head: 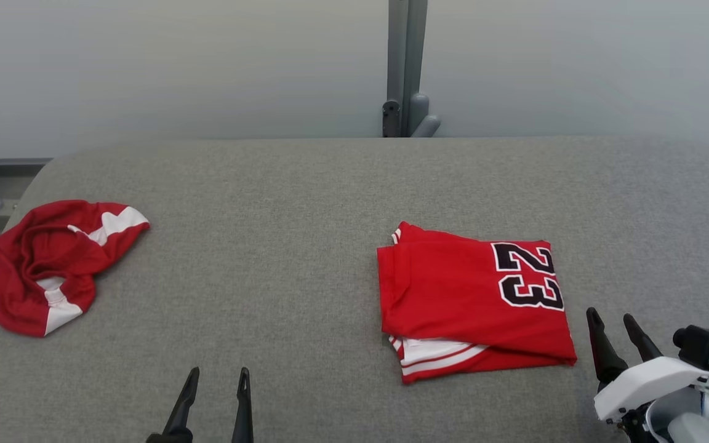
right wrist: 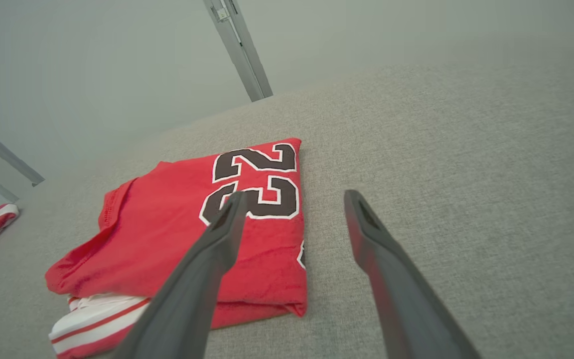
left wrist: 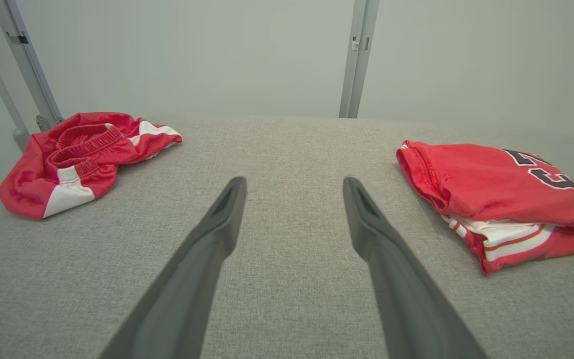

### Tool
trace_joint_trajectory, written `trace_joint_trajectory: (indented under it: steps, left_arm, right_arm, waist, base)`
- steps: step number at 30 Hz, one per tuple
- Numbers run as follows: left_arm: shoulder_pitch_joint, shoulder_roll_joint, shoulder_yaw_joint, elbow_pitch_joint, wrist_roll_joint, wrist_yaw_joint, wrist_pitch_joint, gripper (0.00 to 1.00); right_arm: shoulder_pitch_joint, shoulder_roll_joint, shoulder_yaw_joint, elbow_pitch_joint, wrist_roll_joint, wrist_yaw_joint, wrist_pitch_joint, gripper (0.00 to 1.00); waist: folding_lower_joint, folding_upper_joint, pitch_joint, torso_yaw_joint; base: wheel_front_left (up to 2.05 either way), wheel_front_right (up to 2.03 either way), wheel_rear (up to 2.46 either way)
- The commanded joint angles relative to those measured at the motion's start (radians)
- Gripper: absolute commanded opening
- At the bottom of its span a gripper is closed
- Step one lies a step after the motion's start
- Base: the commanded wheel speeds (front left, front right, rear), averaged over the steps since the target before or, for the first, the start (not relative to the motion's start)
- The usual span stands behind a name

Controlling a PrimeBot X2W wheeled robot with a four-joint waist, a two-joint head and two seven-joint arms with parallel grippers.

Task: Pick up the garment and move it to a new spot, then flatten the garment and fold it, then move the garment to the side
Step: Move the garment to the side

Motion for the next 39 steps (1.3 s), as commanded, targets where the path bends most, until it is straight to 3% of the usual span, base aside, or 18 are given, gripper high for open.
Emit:
trace_joint_trajectory:
  steps: [1,13,22,23,24,25,26,33,39]
  left_arm:
    - [-0.024,0.001,-0.004,0.002,0.006,-0.005,-0.002,1.0]
    - [-0.109,0.001,-0.045,0.015,0.003,-0.014,-0.002,1.0]
    - [-0.156,0.001,-0.055,0.028,0.011,-0.023,-0.002,1.0]
    - [-0.159,0.001,-0.055,0.029,0.011,-0.022,-0.002,1.0]
    - [-0.162,0.001,-0.056,0.03,0.012,-0.022,-0.002,1.0]
    - [-0.164,0.001,-0.057,0.031,0.013,-0.023,-0.002,1.0]
    - [-0.165,0.001,-0.057,0.032,0.015,-0.023,-0.002,1.0]
    - [-0.15,0.001,-0.056,0.03,0.02,-0.025,-0.002,1.0]
    - [-0.156,0.001,-0.046,0.023,0.038,-0.034,-0.002,1.0]
  right_arm:
    - [-0.042,-0.021,0.031,0.038,0.063,0.0,-0.001,1.0]
    - [-0.233,-0.134,0.213,0.141,0.417,0.0,0.063,1.0]
    - [-0.296,-0.162,0.337,0.184,0.528,0.0,0.105,1.0]
    - [-0.3,-0.164,0.352,0.188,0.537,0.0,0.103,0.79]
    - [-0.303,-0.166,0.364,0.191,0.547,0.0,0.098,0.38]
    - [-0.306,-0.169,0.377,0.193,0.555,0.0,0.095,0.11]
    - [-0.309,-0.171,0.389,0.192,0.562,0.0,0.088,0.0]
    - [-0.337,-0.217,0.451,0.157,0.587,0.0,0.022,0.0]
    - [-0.365,-0.247,0.49,0.117,0.562,0.0,-0.003,0.0]
  waist:
    - [0.0,0.0,0.043,0.038]
    - [0.0,0.0,0.18,0.083]
    - [0.0,0.0,0.226,0.095]
    - [0.0,0.0,0.228,0.095]
    - [0.0,0.0,0.23,0.095]
    - [0.0,0.0,0.23,0.095]
    - [0.0,0.0,0.23,0.094]
    - [0.0,0.0,0.225,0.054]
    - [0.0,0.0,0.226,-0.053]
  base:
    - [0.0,0.0,0.0]
    - [0.0,0.0,0.0]
    - [0.0,0.0,0.0]
    - [0.0,0.0,0.0]
    - [0.0,0.0,0.0]
    - [0.0,0.0,0.0]
    - [0.0,0.0,0.0]
    - [0.0,0.0,0.0]
    - [0.0,0.0,0.0]
